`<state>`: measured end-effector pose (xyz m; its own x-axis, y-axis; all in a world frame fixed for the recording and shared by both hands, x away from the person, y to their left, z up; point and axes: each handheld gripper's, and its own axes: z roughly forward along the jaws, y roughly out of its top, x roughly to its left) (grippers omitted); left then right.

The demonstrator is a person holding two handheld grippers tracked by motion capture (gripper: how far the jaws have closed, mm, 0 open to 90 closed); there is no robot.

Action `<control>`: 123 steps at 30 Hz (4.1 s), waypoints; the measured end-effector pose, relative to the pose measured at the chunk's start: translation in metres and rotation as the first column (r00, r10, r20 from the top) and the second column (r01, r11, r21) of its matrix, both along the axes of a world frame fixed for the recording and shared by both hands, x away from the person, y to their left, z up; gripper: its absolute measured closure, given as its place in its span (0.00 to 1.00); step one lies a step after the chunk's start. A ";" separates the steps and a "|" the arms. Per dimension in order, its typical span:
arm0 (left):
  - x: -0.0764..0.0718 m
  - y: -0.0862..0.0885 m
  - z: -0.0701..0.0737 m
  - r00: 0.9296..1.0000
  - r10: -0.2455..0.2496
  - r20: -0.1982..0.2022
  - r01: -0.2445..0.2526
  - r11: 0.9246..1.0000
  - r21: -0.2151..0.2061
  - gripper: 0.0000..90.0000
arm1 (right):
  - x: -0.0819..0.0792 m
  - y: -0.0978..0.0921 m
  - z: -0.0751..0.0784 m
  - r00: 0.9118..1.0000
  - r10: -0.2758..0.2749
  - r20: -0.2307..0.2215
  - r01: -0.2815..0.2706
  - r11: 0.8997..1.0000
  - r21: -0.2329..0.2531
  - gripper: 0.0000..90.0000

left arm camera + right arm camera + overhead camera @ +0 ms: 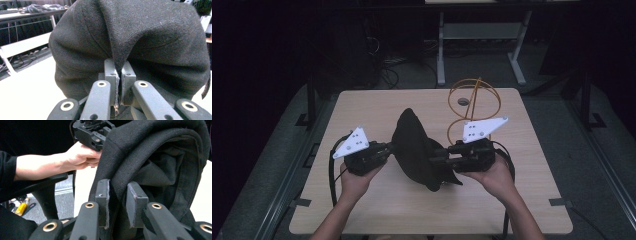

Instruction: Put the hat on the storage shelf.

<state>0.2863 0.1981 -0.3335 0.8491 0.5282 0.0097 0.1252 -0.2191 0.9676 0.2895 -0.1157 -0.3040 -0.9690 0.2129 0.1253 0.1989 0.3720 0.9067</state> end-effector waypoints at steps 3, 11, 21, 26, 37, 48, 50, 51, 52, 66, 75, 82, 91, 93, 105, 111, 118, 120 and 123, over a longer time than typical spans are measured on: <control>0.001 0.001 0.008 1.000 -0.014 -0.007 0.014 1.000 0.009 0.97 | 0.002 -0.002 0.000 1.000 -0.003 -0.008 0.003 1.000 0.018 0.80; 0.006 0.000 0.017 0.999 -0.024 -0.027 0.025 0.999 0.024 0.97 | 0.005 -0.006 0.000 1.000 -0.011 -0.005 0.011 0.999 0.052 0.76; 0.008 -0.002 0.024 0.999 -0.033 -0.034 0.034 0.999 0.041 0.97 | 0.011 -0.015 -0.005 0.999 -0.040 -0.030 0.043 0.994 0.103 0.65; 0.010 0.000 0.027 0.999 -0.022 -0.037 0.024 0.999 0.039 0.97 | 0.014 -0.023 -0.009 0.995 -0.080 -0.061 0.086 0.990 0.108 0.50; 0.019 0.009 0.048 0.999 -0.008 -0.031 0.008 1.000 -0.003 0.97 | 0.001 -0.067 -0.041 0.973 -0.221 -0.069 0.224 0.973 0.050 0.37; 0.036 0.004 0.062 0.999 -0.009 -0.048 0.008 1.000 -0.007 0.97 | -0.015 -0.110 -0.062 0.939 -0.339 -0.051 0.341 0.939 0.038 0.31; 0.039 0.002 0.064 0.999 -0.011 -0.049 0.010 1.000 -0.005 0.97 | -0.018 -0.118 -0.070 0.927 -0.372 -0.055 0.373 0.927 0.026 0.31; 0.040 0.001 0.066 0.999 -0.011 -0.050 0.011 1.000 -0.003 0.97 | -0.020 -0.125 -0.077 0.917 -0.396 -0.058 0.397 0.918 0.006 0.30; 0.041 0.000 0.067 0.998 -0.014 -0.053 0.013 1.000 -0.008 0.97 | -0.020 -0.125 -0.077 0.917 -0.396 -0.058 0.397 0.918 0.006 0.30; 0.063 -0.014 0.092 0.996 -0.048 -0.069 0.048 0.999 -0.003 0.97 | -0.025 -0.165 -0.101 0.862 -0.502 -0.071 0.500 0.865 -0.046 0.28; 0.080 -0.028 0.108 0.995 -0.064 -0.070 0.063 0.998 -0.015 0.97 | -0.025 -0.173 -0.105 0.849 -0.524 -0.077 0.521 0.852 -0.047 0.28; 0.096 -0.042 0.120 0.995 -0.071 -0.067 0.070 0.997 -0.011 0.97 | -0.027 -0.183 -0.103 0.827 -0.560 -0.062 0.559 0.829 -0.030 0.28; 0.116 -0.066 0.132 0.991 -0.101 -0.083 0.100 0.995 -0.014 0.97 | -0.024 -0.187 -0.103 0.821 -0.569 -0.053 0.569 0.822 -0.022 0.28; 0.120 -0.071 0.135 0.990 -0.109 -0.087 0.107 0.994 -0.022 0.97 | -0.023 -0.188 -0.104 0.823 -0.566 -0.055 0.566 0.824 -0.018 0.28; 0.148 -0.111 0.147 0.984 -0.138 -0.112 0.142 0.989 0.027 0.97 | -0.020 -0.197 -0.111 0.810 -0.578 -0.103 0.581 0.814 -0.006 0.28; 0.157 -0.132 0.146 0.983 -0.137 -0.122 0.143 0.989 0.047 0.97 | -0.021 -0.203 -0.112 0.802 -0.585 -0.116 0.590 0.807 0.012 0.28; 0.161 -0.165 0.147 0.985 -0.134 -0.111 0.148 0.981 0.128 0.97 | -0.021 -0.205 -0.116 0.799 -0.589 -0.123 0.594 0.804 0.008 0.28; 0.162 -0.173 0.147 0.984 -0.139 -0.108 0.154 0.977 0.147 0.97 | -0.020 -0.206 -0.118 0.797 -0.590 -0.128 0.595 0.804 0.001 0.28; 0.166 -0.185 0.145 0.984 -0.135 -0.117 0.154 0.974 0.169 0.97 | -0.019 -0.207 -0.118 0.796 -0.592 -0.129 0.596 0.803 -0.007 0.28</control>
